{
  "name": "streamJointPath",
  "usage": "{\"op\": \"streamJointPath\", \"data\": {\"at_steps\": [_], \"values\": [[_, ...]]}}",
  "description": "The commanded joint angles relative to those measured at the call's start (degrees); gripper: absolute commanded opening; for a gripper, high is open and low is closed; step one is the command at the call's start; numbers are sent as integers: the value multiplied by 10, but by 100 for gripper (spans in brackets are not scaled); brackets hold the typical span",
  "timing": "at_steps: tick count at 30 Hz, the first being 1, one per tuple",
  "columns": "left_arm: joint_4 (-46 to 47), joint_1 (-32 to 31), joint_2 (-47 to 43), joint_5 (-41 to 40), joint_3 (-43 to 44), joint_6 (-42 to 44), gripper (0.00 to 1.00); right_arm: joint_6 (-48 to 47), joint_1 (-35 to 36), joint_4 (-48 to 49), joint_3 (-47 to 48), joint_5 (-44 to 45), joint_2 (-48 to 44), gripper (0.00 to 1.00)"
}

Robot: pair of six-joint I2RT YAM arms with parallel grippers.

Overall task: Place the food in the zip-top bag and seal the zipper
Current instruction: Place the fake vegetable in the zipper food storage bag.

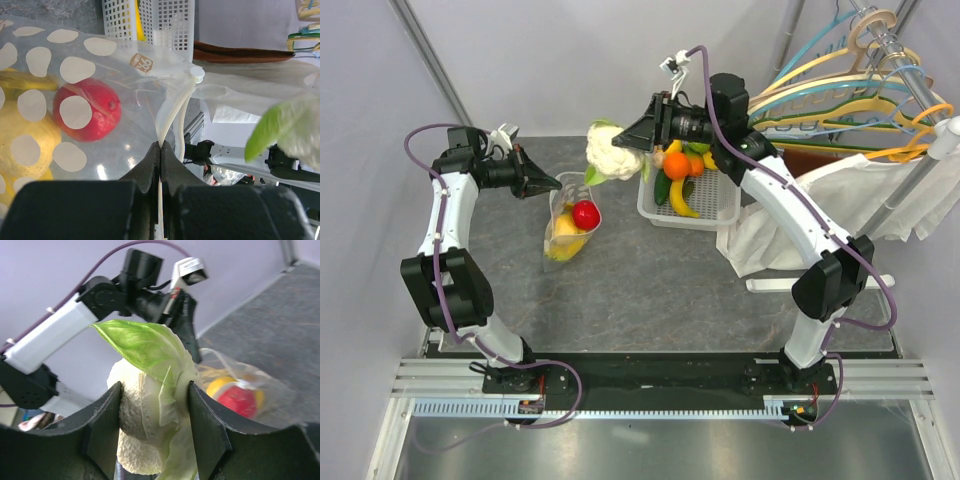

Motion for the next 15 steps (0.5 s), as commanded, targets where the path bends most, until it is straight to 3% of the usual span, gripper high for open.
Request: {"op": "streamJointPath", "data": {"at_steps": [1, 15], "values": [[25, 1, -18, 0, -4, -31, 2, 95, 51, 70, -13, 4, -22, 45], [88, 2, -53, -30, -24, -83, 2, 118, 141, 13, -71, 291, -8, 43]]}}
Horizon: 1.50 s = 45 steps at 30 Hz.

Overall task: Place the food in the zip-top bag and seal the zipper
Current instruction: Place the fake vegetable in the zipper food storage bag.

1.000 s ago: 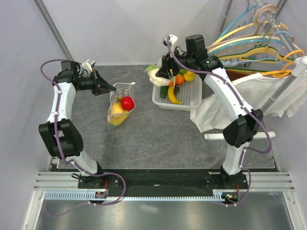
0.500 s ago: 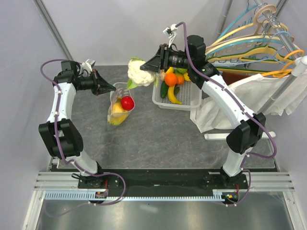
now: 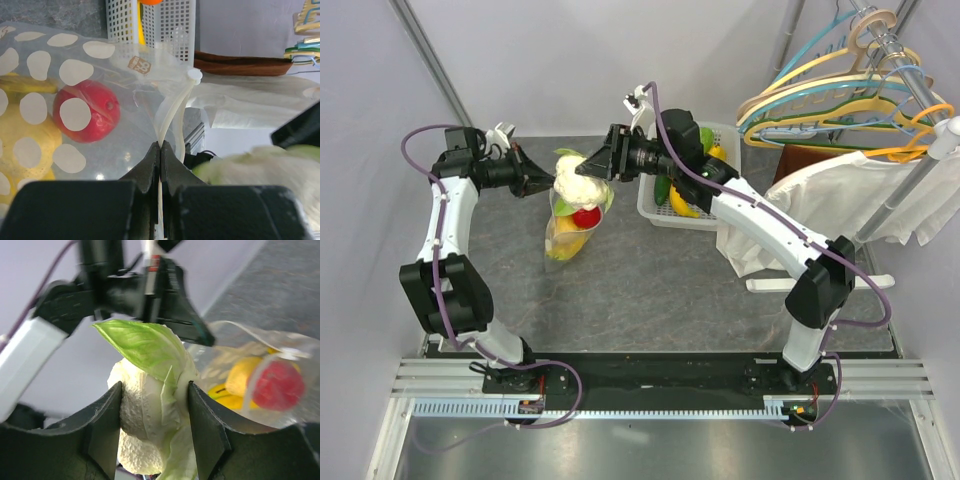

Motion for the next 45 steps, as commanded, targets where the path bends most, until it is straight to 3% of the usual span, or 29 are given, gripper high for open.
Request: {"op": "streamJointPath", "data": {"at_steps": [1, 7, 14, 17, 19, 21, 22, 28, 33, 37, 40, 43, 45], "values": [[41, 1, -32, -8, -3, -41, 2, 29, 13, -1, -19, 129, -7, 44], [56, 2, -41, -4, -22, -52, 2, 80, 46, -1, -7, 212, 18, 47], [60, 1, -42, -1, -24, -56, 2, 150, 95, -135, 64, 370, 59, 43], [64, 2, -43, 3, -23, -60, 2, 156, 102, -150, 69, 396, 63, 51], [65, 2, -43, 3, -23, -62, 2, 154, 104, -159, 71, 417, 65, 51], [66, 2, -42, 3, -23, -63, 2, 148, 110, -172, 72, 439, 63, 59], [68, 2, -42, 3, -24, -66, 2, 145, 111, -173, 72, 440, 63, 72], [71, 1, -41, 12, -28, -73, 2, 134, 113, -154, 62, 412, 62, 97], [72, 3, -36, 15, -27, -69, 2, 67, 113, -99, 63, 363, 51, 97], [71, 6, -35, 28, -26, -69, 2, -85, 108, -69, 51, 317, 20, 98], [70, 10, -34, 34, -24, -67, 2, -165, 94, -73, -2, 319, -29, 97], [66, 11, -34, 36, -24, -64, 2, -217, 81, -86, -72, 300, -68, 87], [66, 11, -34, 37, -24, -65, 2, -264, 79, -106, -108, 280, -81, 86]]}}
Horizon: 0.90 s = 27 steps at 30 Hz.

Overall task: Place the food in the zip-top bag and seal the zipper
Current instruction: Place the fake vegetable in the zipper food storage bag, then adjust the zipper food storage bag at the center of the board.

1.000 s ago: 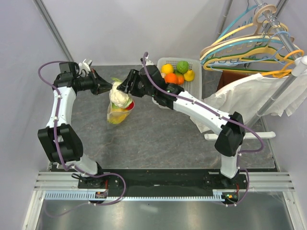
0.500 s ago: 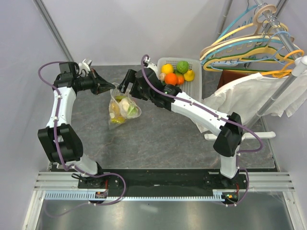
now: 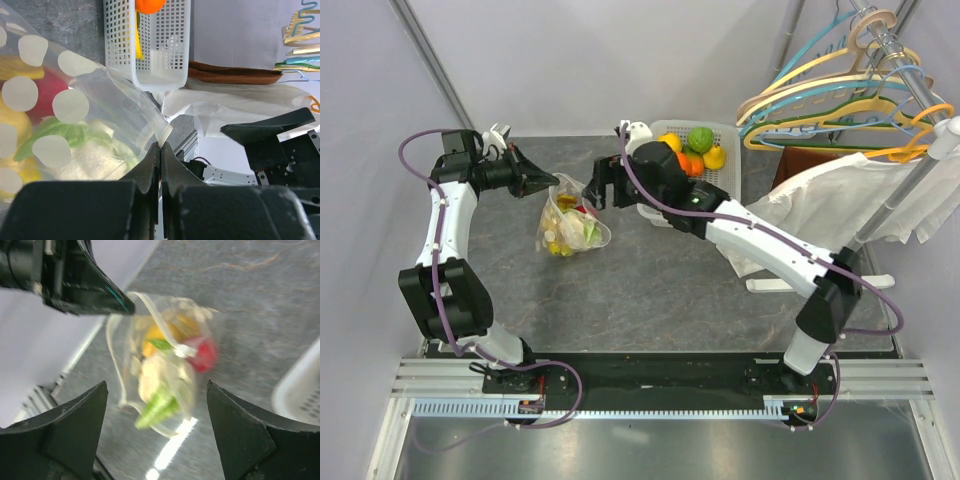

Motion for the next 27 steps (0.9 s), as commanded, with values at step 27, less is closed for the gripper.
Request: {"op": "streamJointPath", "data": {"at_steps": [27], "values": [[8, 4, -18, 35, 5, -2, 2, -107, 32, 137, -186, -43, 17, 58]]}}
